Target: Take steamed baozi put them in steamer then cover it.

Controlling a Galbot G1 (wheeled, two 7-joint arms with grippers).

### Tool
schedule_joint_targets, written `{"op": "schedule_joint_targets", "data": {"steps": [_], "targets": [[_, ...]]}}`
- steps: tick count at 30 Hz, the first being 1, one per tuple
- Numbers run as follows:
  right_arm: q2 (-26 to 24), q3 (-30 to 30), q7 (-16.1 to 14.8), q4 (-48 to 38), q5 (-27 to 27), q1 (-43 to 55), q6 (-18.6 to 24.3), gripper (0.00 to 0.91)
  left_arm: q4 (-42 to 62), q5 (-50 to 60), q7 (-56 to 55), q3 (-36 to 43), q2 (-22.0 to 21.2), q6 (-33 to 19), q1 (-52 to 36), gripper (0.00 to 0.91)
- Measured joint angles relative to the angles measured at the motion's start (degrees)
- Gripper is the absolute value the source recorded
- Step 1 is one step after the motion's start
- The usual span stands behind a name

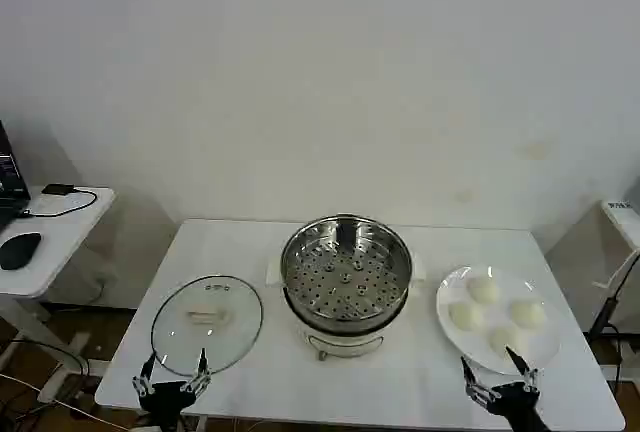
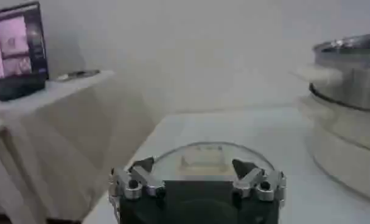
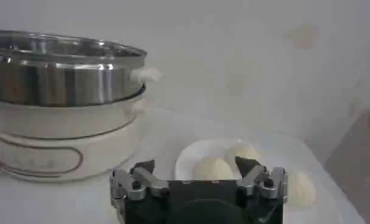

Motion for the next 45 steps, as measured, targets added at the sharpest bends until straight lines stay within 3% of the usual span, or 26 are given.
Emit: {"op": "schedule_joint_targets", "data": {"steps": [4, 10, 15, 21, 27, 34, 40, 45], "targets": [[-4.1, 2.0, -1.7, -0.3, -1.6, 2.0, -3.3, 0.907, -0.9, 0.0, 0.4, -0.5, 0.5, 2.0, -0.7, 0.907], [-14.1, 4.4, -7.2, -4.3, -4.8, 6.8, -7.9, 0.907, -1.1, 0.9, 1.1, -0.9, 0.0, 3.1, -1.1, 0.907], [-23.6, 4.4, -14.0, -10.2, -9.7, 12.6, -8.3, 0.907, -0.9, 1.1, 1.1, -1.4, -0.4, 3.4, -1.0, 0.907], [-34.2, 0.3, -24.9, -17.7, -15.9, 22.7, -4.8, 0.907, -1.3, 1.5, 1.3, -1.9, -1.2, 3.7, -0.6, 0.907], [-40.8, -12.3, -35.6, -27.1, -20.6, 38.9, -0.1, 0.907, -1.8, 2.3, 1.3, -2.3, -2.1, 3.7, 0.1, 0.907], [-42.3, -33.1, -44.8, -40.1, -25.6, 61.8, 5.2, 0.907, -2.8, 3.5, 1.4, -2.9, -3.2, 3.8, 0.9, 0.907], [-39.3, -47.3, -49.6, -50.9, -28.7, 77.0, 8.0, 0.907, -3.5, 4.1, 1.5, -3.5, -4.0, 3.9, 1.1, 0.907], [-35.8, -55.5, -51.2, -58.1, -29.6, 84.4, 9.5, 0.907, -4.2, 4.1, 1.9, -3.8, -4.2, 4.1, 1.3, 0.907]]}}
